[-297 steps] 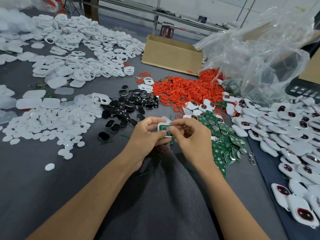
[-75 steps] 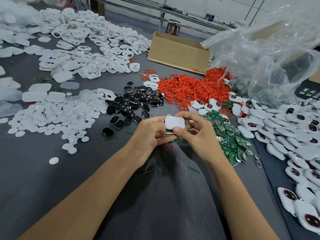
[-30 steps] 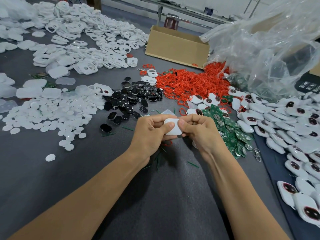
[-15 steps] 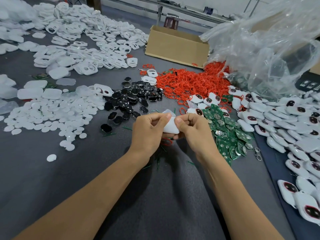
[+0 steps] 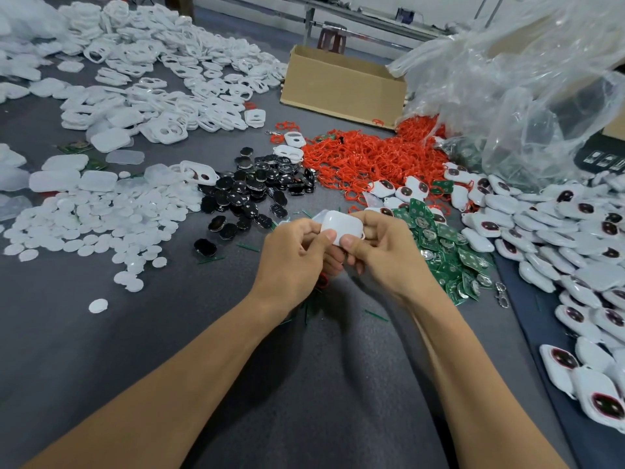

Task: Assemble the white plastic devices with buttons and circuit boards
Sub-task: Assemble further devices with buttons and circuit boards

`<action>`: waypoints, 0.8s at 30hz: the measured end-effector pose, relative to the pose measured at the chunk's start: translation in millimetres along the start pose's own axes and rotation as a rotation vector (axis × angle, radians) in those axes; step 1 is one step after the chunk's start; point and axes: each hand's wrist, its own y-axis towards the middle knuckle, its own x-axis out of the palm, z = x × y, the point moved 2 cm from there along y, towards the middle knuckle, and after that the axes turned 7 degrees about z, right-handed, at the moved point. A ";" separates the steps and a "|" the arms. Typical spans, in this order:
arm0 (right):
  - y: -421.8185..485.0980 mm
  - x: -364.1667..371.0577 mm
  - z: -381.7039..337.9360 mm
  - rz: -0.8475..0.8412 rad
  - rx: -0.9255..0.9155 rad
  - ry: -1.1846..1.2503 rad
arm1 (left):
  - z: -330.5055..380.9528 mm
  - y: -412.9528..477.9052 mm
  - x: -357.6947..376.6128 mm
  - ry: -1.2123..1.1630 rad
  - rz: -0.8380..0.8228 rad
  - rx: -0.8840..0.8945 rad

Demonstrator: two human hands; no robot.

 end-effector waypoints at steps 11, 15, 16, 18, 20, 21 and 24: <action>-10.4 11.2 -6.2 0.227 -0.327 -0.351 | 5.0 5.8 -3.3 -0.416 0.070 -0.160; -12.4 11.0 -9.5 0.281 -0.526 -0.560 | 9.6 3.7 0.9 -0.554 -0.073 -0.220; -12.7 12.4 -9.8 0.266 -0.546 -0.567 | 9.7 3.7 1.2 -0.552 -0.076 -0.209; -12.7 15.4 -8.5 0.212 -0.510 -0.507 | 8.9 4.7 0.4 -0.539 -0.045 -0.189; -9.7 15.0 -8.0 0.207 -0.336 -0.323 | 8.8 5.9 -1.4 -0.522 -0.013 -0.183; -7.5 12.2 -7.2 0.228 -0.236 -0.204 | 8.7 6.2 -1.7 -0.507 -0.018 -0.178; -5.2 4.8 -4.3 0.222 -0.014 0.046 | 9.8 4.5 -1.3 -0.438 -0.052 -0.149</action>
